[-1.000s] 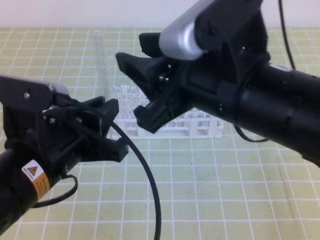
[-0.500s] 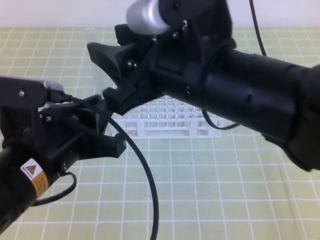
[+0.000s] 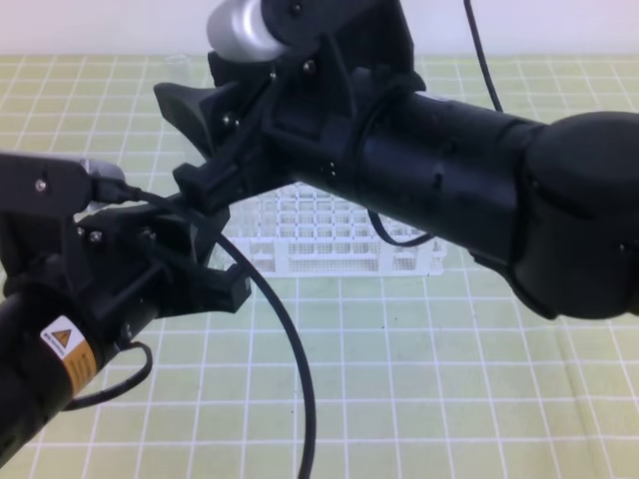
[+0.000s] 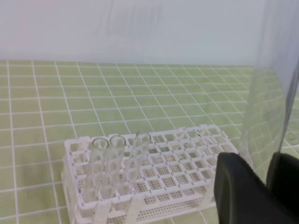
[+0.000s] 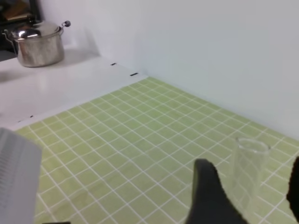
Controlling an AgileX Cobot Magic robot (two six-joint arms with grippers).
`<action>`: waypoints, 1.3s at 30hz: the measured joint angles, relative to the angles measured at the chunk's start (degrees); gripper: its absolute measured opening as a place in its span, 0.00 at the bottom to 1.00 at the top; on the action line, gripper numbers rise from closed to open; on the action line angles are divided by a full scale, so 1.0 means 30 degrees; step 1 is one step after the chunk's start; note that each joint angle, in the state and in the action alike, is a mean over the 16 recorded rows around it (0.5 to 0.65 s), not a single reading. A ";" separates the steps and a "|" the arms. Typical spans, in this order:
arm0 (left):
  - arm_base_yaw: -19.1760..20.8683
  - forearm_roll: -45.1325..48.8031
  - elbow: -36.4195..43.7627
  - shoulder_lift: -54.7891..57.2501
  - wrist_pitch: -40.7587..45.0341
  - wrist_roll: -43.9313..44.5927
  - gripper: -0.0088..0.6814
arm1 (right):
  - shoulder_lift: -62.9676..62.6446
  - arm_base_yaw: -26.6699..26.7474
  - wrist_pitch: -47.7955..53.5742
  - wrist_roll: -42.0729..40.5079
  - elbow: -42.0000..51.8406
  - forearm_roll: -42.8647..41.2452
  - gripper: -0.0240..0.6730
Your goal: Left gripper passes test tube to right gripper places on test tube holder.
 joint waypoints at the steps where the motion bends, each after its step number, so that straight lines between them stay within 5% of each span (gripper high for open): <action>1: 0.0000 -0.0051 0.0000 0.0005 0.0001 -0.0006 0.05 | 0.0102 0.0000 -0.0025 0.0000 -0.0084 0.0010 0.52; 39: 0.0000 0.0010 -0.0018 -0.0006 0.0079 -0.0033 0.03 | 0.1843 0.0000 -0.0394 0.0000 -0.1714 0.0415 0.50</action>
